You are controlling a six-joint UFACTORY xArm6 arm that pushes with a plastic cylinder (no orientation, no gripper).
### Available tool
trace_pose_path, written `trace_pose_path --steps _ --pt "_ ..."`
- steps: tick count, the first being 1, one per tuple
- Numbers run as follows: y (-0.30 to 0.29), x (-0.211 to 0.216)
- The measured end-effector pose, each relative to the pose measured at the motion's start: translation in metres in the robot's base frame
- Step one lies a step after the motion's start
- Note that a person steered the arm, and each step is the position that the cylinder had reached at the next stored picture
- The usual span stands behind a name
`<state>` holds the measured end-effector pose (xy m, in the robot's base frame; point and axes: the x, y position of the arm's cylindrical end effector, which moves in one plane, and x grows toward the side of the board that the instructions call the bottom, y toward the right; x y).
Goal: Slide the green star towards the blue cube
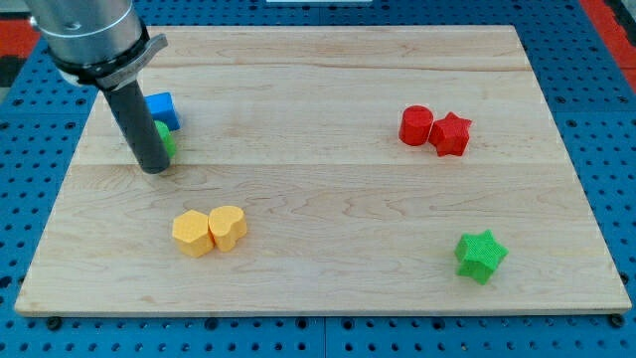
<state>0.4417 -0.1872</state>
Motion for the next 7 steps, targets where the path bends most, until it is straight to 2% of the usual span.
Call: trace_pose_path --steps 1,2,3,5,7 --pt "-0.017 -0.005" --pt "0.061 -0.001" --pt "0.109 -0.001" --pt "0.283 0.011" --pt "0.426 0.08"
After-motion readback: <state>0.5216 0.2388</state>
